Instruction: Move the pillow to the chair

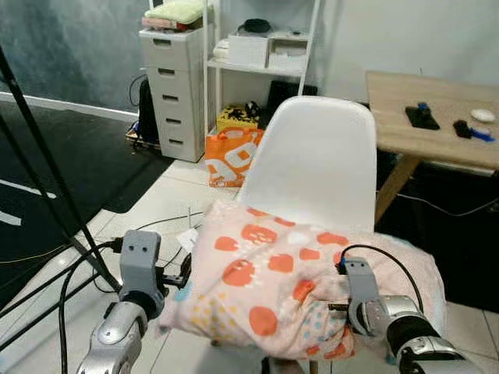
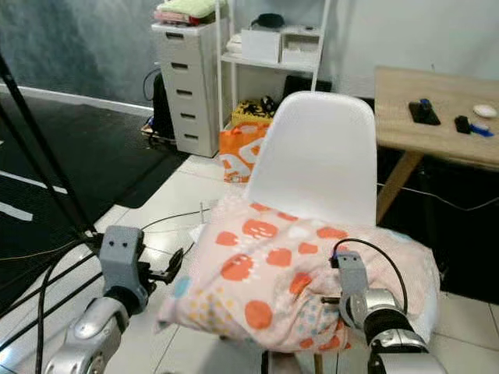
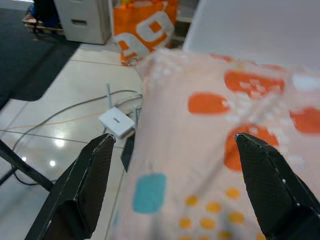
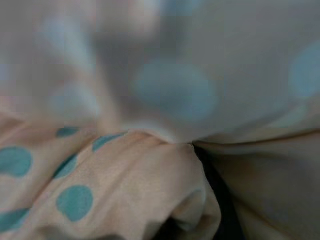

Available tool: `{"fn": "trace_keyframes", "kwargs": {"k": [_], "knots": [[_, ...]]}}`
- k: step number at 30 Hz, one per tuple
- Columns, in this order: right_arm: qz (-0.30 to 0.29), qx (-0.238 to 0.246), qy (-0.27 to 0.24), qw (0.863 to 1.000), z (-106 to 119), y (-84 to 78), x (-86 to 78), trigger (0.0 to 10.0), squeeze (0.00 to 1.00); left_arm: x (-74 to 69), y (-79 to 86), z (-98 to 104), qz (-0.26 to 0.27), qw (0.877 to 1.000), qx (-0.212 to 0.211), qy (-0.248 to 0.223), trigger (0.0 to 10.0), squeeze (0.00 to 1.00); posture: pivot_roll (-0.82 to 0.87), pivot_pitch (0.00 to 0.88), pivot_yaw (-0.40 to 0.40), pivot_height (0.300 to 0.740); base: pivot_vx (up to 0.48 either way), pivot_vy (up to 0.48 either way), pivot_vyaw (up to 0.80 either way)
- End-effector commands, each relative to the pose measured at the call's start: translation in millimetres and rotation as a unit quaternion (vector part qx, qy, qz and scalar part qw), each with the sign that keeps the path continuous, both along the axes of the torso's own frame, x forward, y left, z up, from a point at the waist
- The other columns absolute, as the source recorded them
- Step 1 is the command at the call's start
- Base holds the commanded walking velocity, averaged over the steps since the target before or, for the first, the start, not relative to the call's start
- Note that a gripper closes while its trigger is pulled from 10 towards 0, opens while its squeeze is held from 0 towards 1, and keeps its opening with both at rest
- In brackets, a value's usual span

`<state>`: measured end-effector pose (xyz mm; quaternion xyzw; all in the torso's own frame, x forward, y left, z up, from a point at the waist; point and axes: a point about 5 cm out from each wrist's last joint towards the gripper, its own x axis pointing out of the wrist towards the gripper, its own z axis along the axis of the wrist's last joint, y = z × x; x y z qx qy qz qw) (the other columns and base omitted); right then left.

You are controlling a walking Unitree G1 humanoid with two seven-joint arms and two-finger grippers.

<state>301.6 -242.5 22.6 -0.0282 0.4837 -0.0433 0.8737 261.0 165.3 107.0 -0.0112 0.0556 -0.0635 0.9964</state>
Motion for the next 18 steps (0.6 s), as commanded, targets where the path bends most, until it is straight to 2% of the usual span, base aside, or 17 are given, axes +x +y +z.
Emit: {"fn": "trace_keyframes", "kwargs": {"k": [1, 3, 8, 14, 16, 18], "knots": [[0.006, -0.037, -0.034, 0.999, 9.7, -8.1, 8.3, 10.0, 0.00, -1.5, 3.2, 1.7, -0.002, 1.000, 0.006, 0.001, 10.0, 0.00, -0.16, 0.064, -0.031, 0.586, 0.000, 0.000, 0.00], [0.000, -0.075, -0.068, 0.995, 20.0, -21.4, 13.8, 10.0, 0.00, -1.8, 4.5, 2.3, -0.004, 1.000, 0.008, 0.002, 10.0, 0.00, -0.16, 0.069, -0.028, 0.576, 0.000, 0.000, 0.00], [-0.036, -0.125, -0.126, 0.983, 43.7, -46.6, 22.7, 10.0, 0.00, -2.9, 6.1, 1.6, -0.006, 1.000, 0.012, 0.004, 10.0, 0.00, -0.16, 0.066, -0.019, 0.551, 0.000, 0.000, 0.00], [-0.056, -0.166, -0.184, 0.967, 67.4, -61.8, 32.1, 10.0, 0.00, -2.5, 3.8, 2.0, -0.012, 1.000, 0.013, 0.004, 10.0, 0.00, -0.16, 0.069, -0.019, 0.526, 0.000, 0.000, 0.00], [-0.056, -0.166, -0.184, 0.967, 67.4, -61.8, 32.1, 10.0, 0.00, -2.5, 3.8, 2.0, -0.012, 1.000, 0.013, 0.004, 10.0, 0.00, -0.16, 0.069, -0.019, 0.526, 0.000, 0.000, 0.00], [-0.060, -0.167, -0.210, 0.962, 73.5, -62.3, 35.8, 10.0, 0.00, -2.6, 2.5, 1.9, -0.013, 1.000, 0.013, 0.004, 10.0, 0.00, -0.16, 0.072, -0.018, 0.516, 0.000, 0.000, 0.00]]}}
